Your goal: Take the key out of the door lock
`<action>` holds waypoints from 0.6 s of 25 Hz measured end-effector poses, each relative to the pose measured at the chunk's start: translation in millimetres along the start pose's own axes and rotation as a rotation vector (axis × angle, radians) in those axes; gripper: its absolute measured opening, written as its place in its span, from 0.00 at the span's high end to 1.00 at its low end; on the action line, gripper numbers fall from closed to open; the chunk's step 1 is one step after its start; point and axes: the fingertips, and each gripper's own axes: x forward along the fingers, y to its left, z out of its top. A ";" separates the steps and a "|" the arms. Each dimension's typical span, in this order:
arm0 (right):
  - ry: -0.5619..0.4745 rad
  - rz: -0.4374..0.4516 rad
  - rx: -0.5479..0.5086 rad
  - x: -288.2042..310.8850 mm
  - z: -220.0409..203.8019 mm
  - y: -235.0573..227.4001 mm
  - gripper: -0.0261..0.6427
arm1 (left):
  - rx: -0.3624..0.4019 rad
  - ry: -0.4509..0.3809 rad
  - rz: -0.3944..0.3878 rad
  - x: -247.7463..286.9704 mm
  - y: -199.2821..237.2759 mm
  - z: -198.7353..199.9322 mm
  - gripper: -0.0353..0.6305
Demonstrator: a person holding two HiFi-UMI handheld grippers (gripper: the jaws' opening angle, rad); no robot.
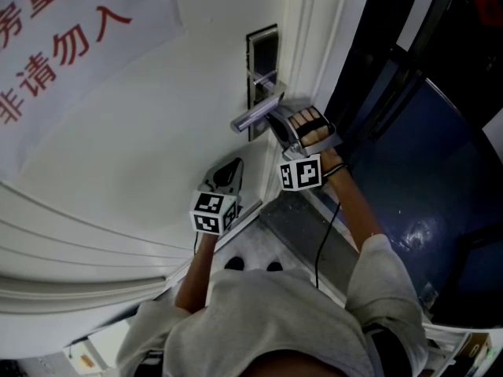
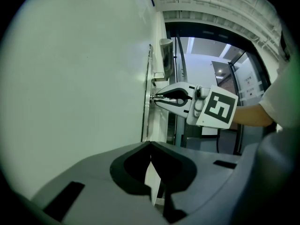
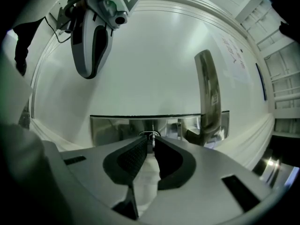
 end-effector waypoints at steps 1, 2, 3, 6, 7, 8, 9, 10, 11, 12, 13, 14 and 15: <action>0.000 -0.002 0.001 0.1 -0.1 -1.0 0.86 | -0.003 0.001 -0.002 0.2 -0.3 -0.5 0.92; 0.000 -0.005 -0.001 0.3 -0.2 -2.0 0.88 | -0.006 0.003 -0.003 0.4 -0.5 -1.1 0.92; 0.000 -0.009 -0.005 0.5 -0.1 -2.9 0.89 | -0.008 0.003 -0.003 0.5 -0.7 -1.5 0.92; -0.001 -0.020 -0.007 0.6 0.1 -4.7 0.91 | -0.005 0.002 -0.005 0.7 -2.3 -0.9 0.92; 0.000 -0.021 -0.003 0.5 0.1 -4.8 0.91 | -0.003 0.001 -0.006 0.6 -2.9 -0.5 0.92; 0.001 -0.021 0.001 0.4 0.1 -4.7 0.92 | -0.001 0.001 -0.007 0.4 -3.1 -0.5 0.92; 0.002 -0.020 0.004 0.5 0.1 -4.7 0.92 | 0.001 0.002 -0.006 0.2 -2.8 -0.7 0.92; 0.002 -0.019 0.006 0.6 0.2 -4.6 0.92 | 0.003 0.002 -0.006 0.0 -2.5 -0.5 0.92; 0.003 -0.018 0.006 0.7 0.3 -4.5 0.92 | 0.003 0.000 -0.006 -0.2 -2.7 0.4 0.92; 0.003 -0.018 0.006 0.8 0.4 -4.4 0.92 | 0.004 -0.002 -0.006 -0.2 -3.1 1.3 0.92; 0.003 -0.018 0.007 0.7 0.4 -4.4 0.92 | 0.004 -0.001 -0.006 -0.2 -3.4 1.3 0.92; 0.004 -0.018 0.008 0.7 0.3 -4.4 0.92 | 0.005 0.002 -0.007 -0.1 -3.6 0.8 0.92; 0.004 -0.017 0.010 0.7 0.3 -4.5 0.92 | 0.006 0.002 -0.008 0.0 -4.0 1.1 0.92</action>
